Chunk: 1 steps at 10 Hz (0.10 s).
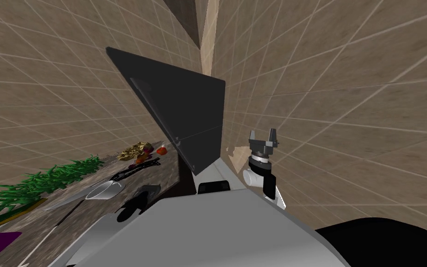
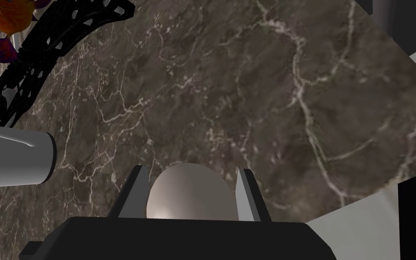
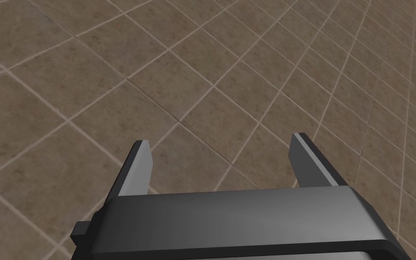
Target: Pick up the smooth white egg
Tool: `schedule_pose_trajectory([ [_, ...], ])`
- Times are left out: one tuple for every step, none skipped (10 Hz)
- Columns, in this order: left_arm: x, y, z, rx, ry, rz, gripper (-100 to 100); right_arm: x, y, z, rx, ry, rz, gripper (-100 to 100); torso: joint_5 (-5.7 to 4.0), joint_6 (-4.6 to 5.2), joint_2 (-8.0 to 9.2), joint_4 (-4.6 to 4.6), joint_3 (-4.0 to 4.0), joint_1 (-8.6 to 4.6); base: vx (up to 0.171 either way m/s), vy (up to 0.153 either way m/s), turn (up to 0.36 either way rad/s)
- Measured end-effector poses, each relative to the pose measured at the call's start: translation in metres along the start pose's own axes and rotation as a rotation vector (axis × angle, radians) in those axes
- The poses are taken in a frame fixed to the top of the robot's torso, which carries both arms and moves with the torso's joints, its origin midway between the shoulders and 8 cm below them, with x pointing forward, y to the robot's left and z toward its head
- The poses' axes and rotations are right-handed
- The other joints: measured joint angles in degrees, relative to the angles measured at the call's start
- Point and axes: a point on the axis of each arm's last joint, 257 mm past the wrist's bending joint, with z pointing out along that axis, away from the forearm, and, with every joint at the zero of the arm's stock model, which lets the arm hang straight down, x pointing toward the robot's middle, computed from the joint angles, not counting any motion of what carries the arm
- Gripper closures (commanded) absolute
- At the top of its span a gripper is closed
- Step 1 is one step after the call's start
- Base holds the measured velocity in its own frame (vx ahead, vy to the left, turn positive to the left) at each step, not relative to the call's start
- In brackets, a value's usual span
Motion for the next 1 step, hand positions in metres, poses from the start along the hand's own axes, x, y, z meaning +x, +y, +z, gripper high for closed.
schedule_pose_trajectory([
  [-0.0001,0.0010,-0.0008,-0.002,0.001,0.000,0,0.0001,0.0000,0.0000,0.000,0.000,0.000,0,0.00,0.07,0.09,0.03,0.05,0.03,0.006,-0.003,-0.008],
])
